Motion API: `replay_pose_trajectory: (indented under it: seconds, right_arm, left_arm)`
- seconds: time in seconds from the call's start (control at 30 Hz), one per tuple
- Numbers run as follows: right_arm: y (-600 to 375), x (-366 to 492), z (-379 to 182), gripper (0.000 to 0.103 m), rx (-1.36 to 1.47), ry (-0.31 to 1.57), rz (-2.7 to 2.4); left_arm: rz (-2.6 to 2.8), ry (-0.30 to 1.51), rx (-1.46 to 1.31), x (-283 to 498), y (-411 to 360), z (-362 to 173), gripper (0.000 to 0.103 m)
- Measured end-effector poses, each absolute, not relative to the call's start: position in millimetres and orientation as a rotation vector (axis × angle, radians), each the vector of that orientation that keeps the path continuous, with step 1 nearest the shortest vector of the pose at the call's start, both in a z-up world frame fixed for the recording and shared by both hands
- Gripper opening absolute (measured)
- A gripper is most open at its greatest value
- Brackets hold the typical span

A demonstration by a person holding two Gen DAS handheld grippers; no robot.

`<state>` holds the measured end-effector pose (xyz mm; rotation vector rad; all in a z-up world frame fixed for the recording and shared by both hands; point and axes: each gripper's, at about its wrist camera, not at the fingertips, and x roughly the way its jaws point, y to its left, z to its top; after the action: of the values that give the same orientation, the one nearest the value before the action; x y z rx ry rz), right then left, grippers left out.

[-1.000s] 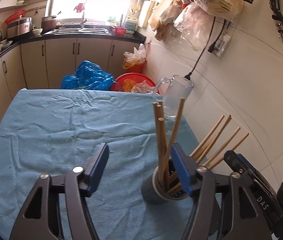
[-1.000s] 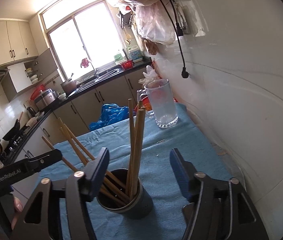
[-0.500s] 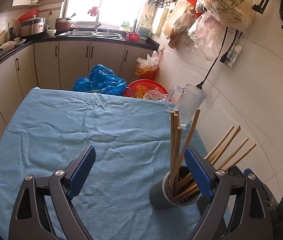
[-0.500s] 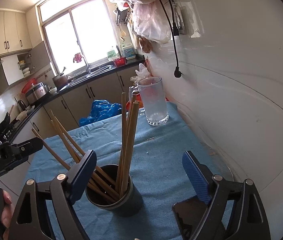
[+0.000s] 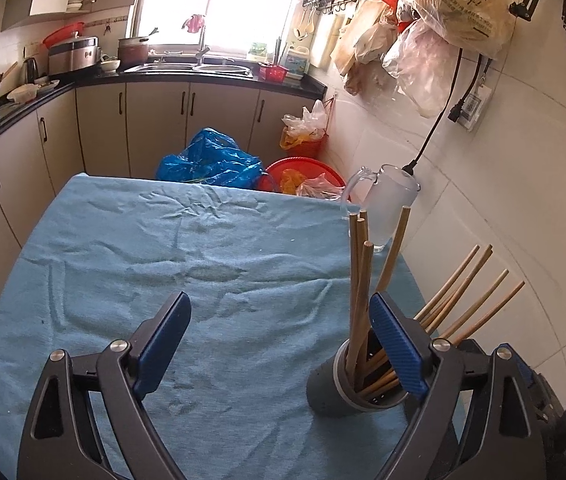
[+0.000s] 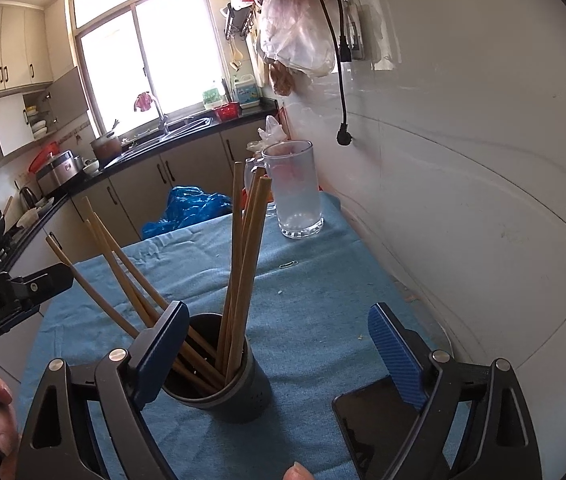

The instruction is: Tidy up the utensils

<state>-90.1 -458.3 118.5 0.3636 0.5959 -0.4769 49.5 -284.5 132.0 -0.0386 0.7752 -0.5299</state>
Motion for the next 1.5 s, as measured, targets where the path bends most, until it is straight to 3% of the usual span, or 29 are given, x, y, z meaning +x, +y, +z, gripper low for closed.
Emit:
replay_pose_trajectory:
  seconds: [1.5]
  right_arm:
    - [-410.4,-136.8,126.9,0.094,0.233,0.596,-0.602]
  left_arm:
    - [-0.425,0.671,0.057,-12.0,-233.4,126.9,0.090]
